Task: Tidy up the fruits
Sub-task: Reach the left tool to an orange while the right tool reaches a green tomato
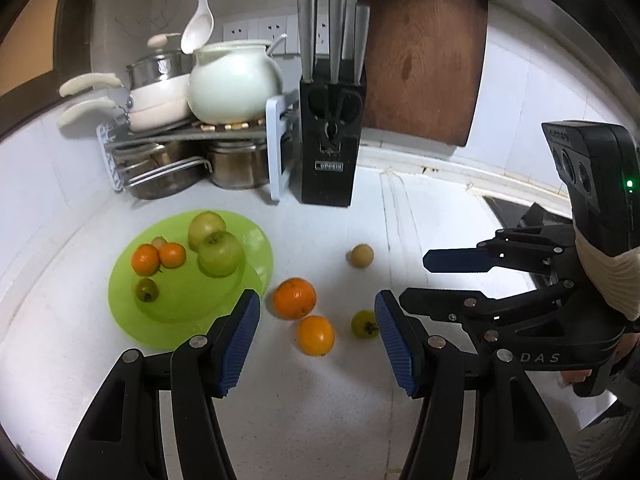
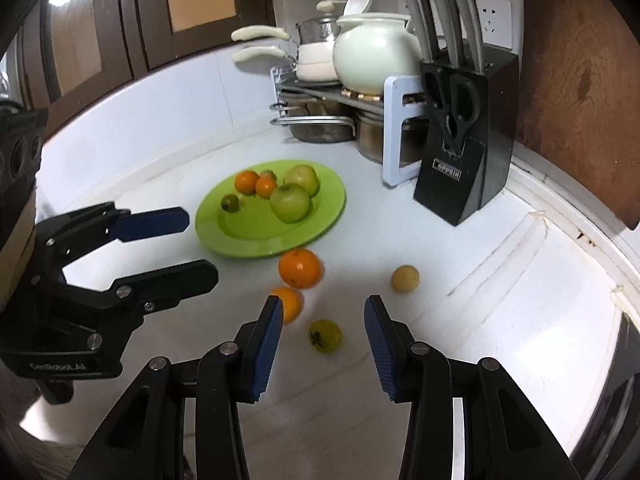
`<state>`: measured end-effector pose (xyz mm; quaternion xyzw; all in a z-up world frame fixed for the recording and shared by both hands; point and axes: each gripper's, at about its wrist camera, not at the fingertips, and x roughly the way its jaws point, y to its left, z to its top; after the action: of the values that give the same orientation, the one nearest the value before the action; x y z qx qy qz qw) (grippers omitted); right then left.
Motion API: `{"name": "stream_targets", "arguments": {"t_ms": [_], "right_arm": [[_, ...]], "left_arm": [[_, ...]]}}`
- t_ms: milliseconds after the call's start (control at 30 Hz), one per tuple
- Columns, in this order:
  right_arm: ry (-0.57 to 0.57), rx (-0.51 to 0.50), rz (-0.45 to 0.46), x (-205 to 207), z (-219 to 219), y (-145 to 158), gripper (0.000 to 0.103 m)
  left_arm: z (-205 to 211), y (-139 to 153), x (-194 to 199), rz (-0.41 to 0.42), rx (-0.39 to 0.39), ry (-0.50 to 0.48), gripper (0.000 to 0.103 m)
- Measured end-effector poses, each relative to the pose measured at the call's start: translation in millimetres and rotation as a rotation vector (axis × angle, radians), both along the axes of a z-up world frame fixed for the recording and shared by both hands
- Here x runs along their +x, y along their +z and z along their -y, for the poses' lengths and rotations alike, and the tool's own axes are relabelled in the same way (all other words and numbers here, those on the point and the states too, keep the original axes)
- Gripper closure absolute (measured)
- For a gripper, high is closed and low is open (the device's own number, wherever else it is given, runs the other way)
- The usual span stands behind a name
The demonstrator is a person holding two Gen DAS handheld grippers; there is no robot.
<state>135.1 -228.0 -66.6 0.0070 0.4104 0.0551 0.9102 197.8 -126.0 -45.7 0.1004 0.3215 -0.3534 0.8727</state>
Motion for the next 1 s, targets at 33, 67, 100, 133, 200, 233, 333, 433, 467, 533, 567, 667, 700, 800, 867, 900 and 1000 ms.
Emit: {"name": "stream_targets", "arguments": {"t_ms": [33, 67, 100, 133, 200, 233, 333, 433, 467, 533, 567, 667, 700, 800, 867, 900, 1000], "right_arm": [[0.005, -0.002, -0.005, -0.4, -1.0, -3.0, 0.06], [0.014, -0.008, -0.012, -0.7, -2.3, -6.8, 0.06], [0.021, -0.01, -0.019, -0.6, -3.4, -10.1, 0.06], [0.029, -0.006, -0.029, 0.3, -4.2, -13.6, 0.06], [0.036, 0.001, -0.051, 3.5, -4.3, -22.2, 0.06], [0.036, 0.006, -0.058, 5.1, -4.0, -24.6, 0.06], [0.034, 0.016, -0.092, 11.2, -1.1, -36.7, 0.06], [0.041, 0.014, -0.124, 17.6, 0.1, -48.3, 0.06], [0.042, 0.017, -0.129, 19.2, 0.5, -50.1, 0.06], [0.037, 0.017, -0.137, 22.1, 1.5, -54.1, 0.06], [0.036, 0.026, -0.144, 23.4, 2.4, -56.0, 0.06], [0.036, 0.036, -0.154, 25.9, 2.0, -60.5, 0.06], [0.038, 0.037, -0.156, 26.1, 1.9, -61.4, 0.06], [0.037, 0.036, -0.16, 28.0, 2.9, -64.8, 0.06], [0.034, 0.044, -0.165, 29.9, 4.6, -66.7, 0.06], [0.033, 0.048, -0.166, 30.5, 5.3, -67.3, 0.06], [0.031, 0.058, -0.17, 32.4, 6.5, -69.1, 0.06]], "left_arm": [[1.0, -3.6, 0.5, -0.006, 0.006, -0.012, 0.044], [2.2, -7.3, 0.9, -0.009, 0.015, -0.019, 0.044], [3.3, -10.1, 1.0, -0.013, 0.02, -0.024, 0.044], [4.2, -13.2, 1.7, -0.018, 0.025, -0.032, 0.044], [5.9, -19.8, 4.7, -0.034, 0.032, -0.038, 0.044], [6.2, -23.0, 6.5, -0.043, 0.035, -0.041, 0.044], [8.9, -33.7, 14.0, -0.069, 0.054, -0.04, 0.045], [12.6, -44.1, 21.5, -0.095, 0.081, -0.043, 0.05], [13.5, -47.4, 23.4, -0.104, 0.086, -0.047, 0.05], [15.4, -51.7, 25.6, -0.12, 0.089, -0.055, 0.05], [16.2, -53.9, 27.0, -0.128, 0.09, -0.061, 0.051], [19.5, -60.3, 31.3, -0.146, 0.096, -0.072, 0.054], [20.4, -61.3, 31.9, -0.149, 0.096, -0.076, 0.055], [24.0, -65.9, 35.5, -0.162, 0.1, -0.082, 0.057], [26.1, -69.0, 37.7, -0.17, 0.105, -0.085, 0.059], [27.2, -70.3, 38.9, -0.175, 0.108, -0.088, 0.06], [29.6, -72.9, 42.5, -0.191, 0.103, -0.091, 0.061]]}}
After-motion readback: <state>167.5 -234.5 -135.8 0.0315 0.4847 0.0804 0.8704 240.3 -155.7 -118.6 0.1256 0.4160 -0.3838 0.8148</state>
